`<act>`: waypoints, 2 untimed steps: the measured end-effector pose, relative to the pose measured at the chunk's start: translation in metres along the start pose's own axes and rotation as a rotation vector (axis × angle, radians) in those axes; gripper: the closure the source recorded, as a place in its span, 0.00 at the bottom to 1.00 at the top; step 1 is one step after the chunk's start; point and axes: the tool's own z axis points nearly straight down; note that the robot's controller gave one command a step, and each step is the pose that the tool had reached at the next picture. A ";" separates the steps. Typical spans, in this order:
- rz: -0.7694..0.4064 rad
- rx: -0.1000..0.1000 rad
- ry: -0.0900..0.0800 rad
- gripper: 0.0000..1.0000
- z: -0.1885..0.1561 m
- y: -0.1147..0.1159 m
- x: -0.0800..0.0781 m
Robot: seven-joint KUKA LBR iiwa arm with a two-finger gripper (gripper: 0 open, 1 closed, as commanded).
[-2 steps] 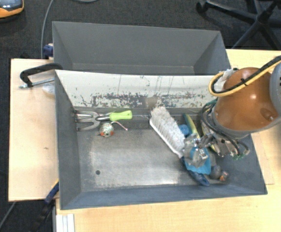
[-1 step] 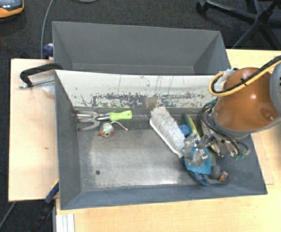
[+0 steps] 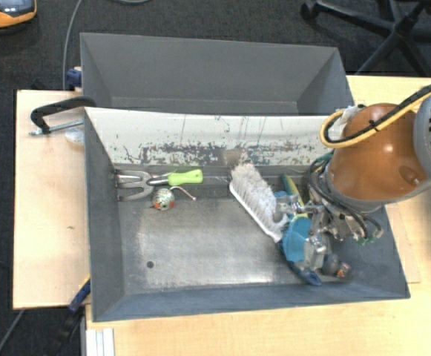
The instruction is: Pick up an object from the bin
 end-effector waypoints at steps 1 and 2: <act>0.014 0.007 -0.016 0.00 0.049 -0.045 -0.037; -0.432 0.012 -0.029 0.00 0.064 -0.102 0.005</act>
Offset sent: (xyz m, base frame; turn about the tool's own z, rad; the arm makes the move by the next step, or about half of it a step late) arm 0.0435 -0.0299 -0.0504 0.0080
